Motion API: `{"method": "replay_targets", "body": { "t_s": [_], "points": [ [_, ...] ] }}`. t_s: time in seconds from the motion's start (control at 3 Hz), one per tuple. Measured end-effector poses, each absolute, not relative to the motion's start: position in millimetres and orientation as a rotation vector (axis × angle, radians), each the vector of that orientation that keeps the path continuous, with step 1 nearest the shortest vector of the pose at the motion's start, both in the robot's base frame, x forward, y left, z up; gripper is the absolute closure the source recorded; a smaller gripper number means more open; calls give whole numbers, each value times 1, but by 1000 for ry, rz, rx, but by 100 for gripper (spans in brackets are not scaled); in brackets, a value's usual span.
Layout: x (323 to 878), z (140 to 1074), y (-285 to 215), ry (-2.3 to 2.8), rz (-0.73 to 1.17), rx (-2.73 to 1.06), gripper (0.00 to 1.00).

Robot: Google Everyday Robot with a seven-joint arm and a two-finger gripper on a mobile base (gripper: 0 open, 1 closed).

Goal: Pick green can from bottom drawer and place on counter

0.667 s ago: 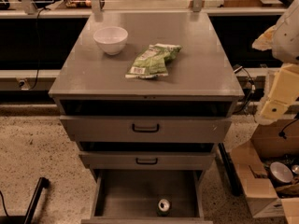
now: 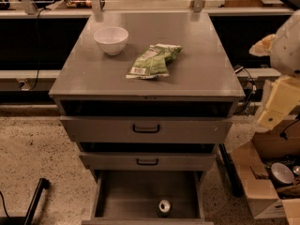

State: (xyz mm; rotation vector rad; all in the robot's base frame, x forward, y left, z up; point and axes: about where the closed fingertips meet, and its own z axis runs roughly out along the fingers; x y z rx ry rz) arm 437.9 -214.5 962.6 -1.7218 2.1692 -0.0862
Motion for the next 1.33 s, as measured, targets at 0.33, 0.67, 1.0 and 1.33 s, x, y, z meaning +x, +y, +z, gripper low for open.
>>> {"method": "replay_targets", "body": {
  "t_s": [0.33,0.67,1.0,1.33],
  "points": [
    [420,909,-191,2026,48,-1755,0],
    [403,809,-167,1929,318,-1693,0],
    [389,753,-162,1905,449,-1591,0],
    [395,725,-159,1904,536,-1580,0]
  ]
}}
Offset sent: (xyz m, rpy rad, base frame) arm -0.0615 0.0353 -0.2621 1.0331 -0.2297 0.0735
